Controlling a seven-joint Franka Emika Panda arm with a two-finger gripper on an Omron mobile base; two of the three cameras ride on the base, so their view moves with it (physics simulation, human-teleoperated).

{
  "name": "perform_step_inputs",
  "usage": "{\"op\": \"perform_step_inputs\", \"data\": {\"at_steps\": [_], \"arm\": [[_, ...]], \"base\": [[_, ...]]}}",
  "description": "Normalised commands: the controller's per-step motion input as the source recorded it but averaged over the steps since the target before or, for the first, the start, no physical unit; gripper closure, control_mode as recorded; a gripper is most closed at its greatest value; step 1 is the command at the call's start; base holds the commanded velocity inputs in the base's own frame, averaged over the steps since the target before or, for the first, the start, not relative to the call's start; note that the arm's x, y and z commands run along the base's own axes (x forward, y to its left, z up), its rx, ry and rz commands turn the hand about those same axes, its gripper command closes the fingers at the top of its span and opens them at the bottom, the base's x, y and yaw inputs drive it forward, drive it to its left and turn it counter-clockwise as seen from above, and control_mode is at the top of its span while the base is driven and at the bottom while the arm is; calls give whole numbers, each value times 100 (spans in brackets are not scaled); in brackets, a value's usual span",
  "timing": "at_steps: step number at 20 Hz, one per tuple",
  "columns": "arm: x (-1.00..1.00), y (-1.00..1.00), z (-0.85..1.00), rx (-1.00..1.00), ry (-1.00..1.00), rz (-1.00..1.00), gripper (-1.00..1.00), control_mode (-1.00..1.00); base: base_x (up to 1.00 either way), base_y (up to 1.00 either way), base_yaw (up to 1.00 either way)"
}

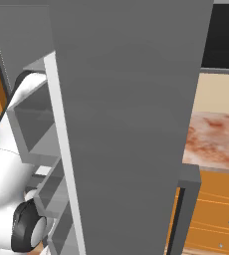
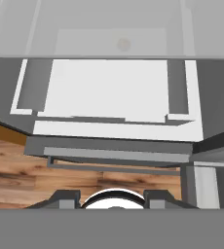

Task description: Fully open the fridge drawer.

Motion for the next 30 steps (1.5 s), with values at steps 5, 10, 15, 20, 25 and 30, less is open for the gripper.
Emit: {"op": "perform_step_inputs", "data": {"at_steps": [5, 10, 15, 20, 25, 30], "arm": [[-1, 0, 0, 0, 0, 0, -100, -100], [-12, 31, -8, 0, 0, 0, -100, -100], [-12, 53, -29, 0, 1, 0, -100, -100], [0, 47, -54, 0, 1, -1, -100, -100], [12, 49, -56, 0, 0, -4, -100, -100], [13, 28, -50, 0, 0, -4, -100, -100]], "base": [[0, 0, 0], [0, 0, 0], [0, 0, 0], [0, 0, 0], [0, 0, 0], [0, 0, 0]]}}
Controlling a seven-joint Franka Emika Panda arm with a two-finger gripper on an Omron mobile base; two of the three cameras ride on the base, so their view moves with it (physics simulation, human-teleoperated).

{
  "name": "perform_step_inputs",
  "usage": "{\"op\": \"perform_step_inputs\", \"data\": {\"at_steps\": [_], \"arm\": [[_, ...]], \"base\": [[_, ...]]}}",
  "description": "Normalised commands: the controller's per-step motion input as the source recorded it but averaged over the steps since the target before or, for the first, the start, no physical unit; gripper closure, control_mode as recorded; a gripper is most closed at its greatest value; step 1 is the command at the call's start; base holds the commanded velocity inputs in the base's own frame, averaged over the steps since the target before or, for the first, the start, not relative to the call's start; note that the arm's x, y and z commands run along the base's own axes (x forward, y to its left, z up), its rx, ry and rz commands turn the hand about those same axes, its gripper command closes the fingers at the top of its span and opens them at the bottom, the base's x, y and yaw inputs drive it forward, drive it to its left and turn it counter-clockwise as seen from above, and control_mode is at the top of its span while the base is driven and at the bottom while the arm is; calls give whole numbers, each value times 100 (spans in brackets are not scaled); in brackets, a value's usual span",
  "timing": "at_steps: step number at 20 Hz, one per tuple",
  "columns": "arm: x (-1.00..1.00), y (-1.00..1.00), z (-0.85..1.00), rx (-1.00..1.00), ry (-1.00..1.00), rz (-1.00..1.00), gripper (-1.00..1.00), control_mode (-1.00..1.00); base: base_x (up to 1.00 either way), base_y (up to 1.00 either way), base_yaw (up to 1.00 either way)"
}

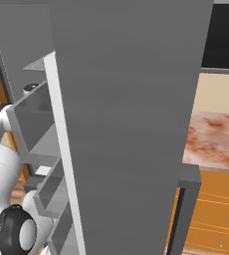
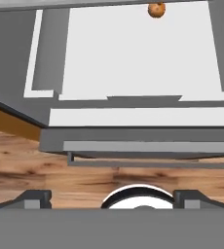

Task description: Fully open the fridge drawer.

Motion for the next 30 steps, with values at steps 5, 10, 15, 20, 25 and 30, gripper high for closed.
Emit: {"op": "perform_step_inputs", "data": {"at_steps": [5, 10, 15, 20, 25, 30], "arm": [[33, 11, -42, 0, 0, -5, -100, -100], [51, -1, -33, 0, 0, -4, -100, -100], [48, 0, -30, 0, 0, -2, -100, -100], [34, -4, -32, 0, 0, 0, -100, -100], [25, -16, -33, 0, 0, 0, -100, -100], [13, -5, -10, -1, 5, -1, -100, -100]], "base": [[0, 0, 0], [0, 0, 0], [0, 0, 0], [0, 0, 0], [0, 0, 0], [0, 0, 0]]}}
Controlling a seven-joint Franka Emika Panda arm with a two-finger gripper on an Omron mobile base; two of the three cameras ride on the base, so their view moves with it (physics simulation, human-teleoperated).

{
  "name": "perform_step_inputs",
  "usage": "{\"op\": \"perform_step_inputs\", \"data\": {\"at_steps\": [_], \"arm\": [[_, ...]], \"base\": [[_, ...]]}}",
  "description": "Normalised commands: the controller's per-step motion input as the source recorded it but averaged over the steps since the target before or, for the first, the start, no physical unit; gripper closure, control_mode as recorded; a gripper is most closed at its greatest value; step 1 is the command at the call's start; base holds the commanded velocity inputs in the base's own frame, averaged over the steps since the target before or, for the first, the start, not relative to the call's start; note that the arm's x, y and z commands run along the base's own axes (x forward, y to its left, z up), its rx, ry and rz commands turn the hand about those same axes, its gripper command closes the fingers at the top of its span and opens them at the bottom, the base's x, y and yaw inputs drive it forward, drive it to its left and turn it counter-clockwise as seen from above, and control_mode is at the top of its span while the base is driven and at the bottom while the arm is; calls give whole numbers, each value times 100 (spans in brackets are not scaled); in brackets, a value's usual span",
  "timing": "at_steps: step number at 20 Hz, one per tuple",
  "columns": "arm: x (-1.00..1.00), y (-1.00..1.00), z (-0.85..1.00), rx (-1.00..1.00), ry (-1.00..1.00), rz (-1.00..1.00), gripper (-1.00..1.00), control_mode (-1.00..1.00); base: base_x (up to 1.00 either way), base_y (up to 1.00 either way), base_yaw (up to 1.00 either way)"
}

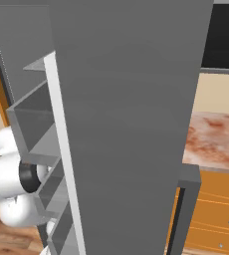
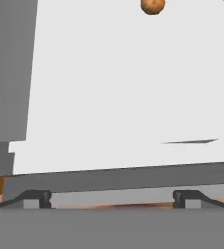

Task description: Fully open the fridge drawer.

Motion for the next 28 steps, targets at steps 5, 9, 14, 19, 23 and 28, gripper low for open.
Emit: {"op": "perform_step_inputs", "data": {"at_steps": [5, 9, 14, 19, 23, 28], "arm": [[23, -2, -21, 0, 0, 0, -100, -100], [26, 0, -24, -2, 0, 0, -100, -100], [25, 0, -34, -4, 0, 0, -100, -100], [32, 0, -27, -2, 0, 0, -100, -100], [25, 0, -24, -1, 2, 0, -100, -100], [2, 0, -31, -3, 10, 0, -100, -100]], "base": [[0, 0, 0], [0, 0, 0], [0, 0, 0], [0, 0, 0], [0, 0, 0], [0, 0, 0]]}}
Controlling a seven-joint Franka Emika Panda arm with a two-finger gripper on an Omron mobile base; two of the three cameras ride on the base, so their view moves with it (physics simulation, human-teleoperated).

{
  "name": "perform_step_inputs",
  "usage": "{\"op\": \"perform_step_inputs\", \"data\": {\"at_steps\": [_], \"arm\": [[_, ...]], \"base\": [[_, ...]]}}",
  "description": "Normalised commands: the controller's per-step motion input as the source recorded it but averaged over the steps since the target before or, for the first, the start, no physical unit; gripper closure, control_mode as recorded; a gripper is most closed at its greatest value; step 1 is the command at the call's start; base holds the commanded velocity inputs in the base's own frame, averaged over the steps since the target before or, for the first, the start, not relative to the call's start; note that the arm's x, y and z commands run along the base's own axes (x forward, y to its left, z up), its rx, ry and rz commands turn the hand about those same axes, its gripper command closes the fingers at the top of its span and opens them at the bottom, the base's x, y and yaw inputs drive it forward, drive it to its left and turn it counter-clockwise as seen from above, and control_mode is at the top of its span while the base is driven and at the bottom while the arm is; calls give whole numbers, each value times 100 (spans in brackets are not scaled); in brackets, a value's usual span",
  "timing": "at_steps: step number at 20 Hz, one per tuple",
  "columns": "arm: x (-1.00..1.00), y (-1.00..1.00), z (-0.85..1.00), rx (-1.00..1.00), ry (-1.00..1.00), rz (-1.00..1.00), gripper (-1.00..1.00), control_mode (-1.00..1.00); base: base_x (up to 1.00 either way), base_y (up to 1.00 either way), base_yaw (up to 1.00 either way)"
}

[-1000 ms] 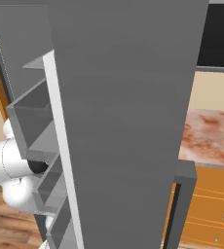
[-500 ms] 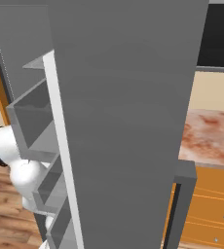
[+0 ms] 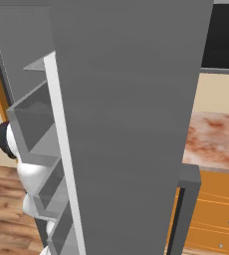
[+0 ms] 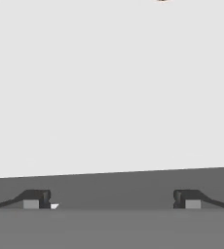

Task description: Fully open the fridge drawer.

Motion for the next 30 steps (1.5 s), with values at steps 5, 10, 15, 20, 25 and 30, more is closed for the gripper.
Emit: {"op": "perform_step_inputs", "data": {"at_steps": [5, 10, 15, 20, 25, 30], "arm": [[-6, -3, -33, -5, 17, 0, -100, -100], [-58, -33, -39, -5, 16, 0, -100, -100], [-90, -54, -45, -5, 10, 0, -100, -100], [-100, -62, -44, -4, 8, 0, -100, -100], [-100, -65, -43, -4, 6, 0, -100, -100], [-100, -67, -30, 0, 1, 0, -100, -100]], "base": [[0, 0, 0], [0, 0, 0], [0, 0, 0], [0, 0, 0], [0, 0, 0], [0, 0, 0]]}}
